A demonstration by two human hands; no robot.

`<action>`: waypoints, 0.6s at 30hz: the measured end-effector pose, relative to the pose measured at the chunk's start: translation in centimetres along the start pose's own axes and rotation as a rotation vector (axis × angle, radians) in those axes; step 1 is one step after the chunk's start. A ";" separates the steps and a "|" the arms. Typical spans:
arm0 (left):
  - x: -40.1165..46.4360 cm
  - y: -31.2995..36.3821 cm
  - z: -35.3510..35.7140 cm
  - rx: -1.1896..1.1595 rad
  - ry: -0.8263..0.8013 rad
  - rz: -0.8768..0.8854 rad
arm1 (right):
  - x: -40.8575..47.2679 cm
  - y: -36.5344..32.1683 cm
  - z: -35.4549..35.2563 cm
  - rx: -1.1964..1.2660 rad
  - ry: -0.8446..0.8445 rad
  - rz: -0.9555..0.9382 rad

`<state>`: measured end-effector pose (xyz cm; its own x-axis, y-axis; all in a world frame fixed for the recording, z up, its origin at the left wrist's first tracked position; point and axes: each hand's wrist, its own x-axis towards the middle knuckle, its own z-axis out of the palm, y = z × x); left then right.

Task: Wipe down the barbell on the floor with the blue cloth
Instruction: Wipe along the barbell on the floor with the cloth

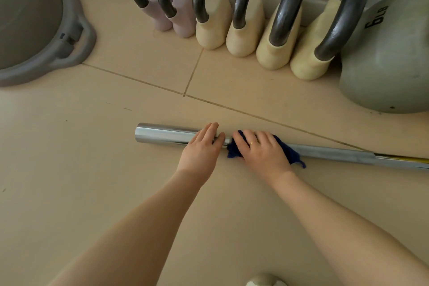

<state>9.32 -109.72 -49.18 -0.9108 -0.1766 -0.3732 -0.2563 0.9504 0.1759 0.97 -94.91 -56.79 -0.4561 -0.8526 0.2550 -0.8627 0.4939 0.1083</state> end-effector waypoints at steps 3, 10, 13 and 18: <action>0.2 0.1 -0.2 -0.003 0.016 0.000 | 3.3 1.4 -2.1 0.138 -0.321 -0.053; 0.1 0.4 -0.3 -0.031 0.006 -0.021 | 6.6 3.1 -2.8 0.713 -0.826 0.387; 0.0 0.5 -0.2 -0.030 0.003 -0.026 | 4.5 1.5 -2.7 0.443 -0.505 0.379; -0.3 0.5 0.1 -0.019 0.005 -0.038 | -0.9 -0.1 -1.2 0.089 -0.070 0.149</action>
<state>9.47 -109.15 -49.11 -0.9018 -0.2135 -0.3757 -0.2967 0.9380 0.1791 1.72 -93.93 -55.87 -0.5914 -0.7828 0.1936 -0.7993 0.6008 -0.0122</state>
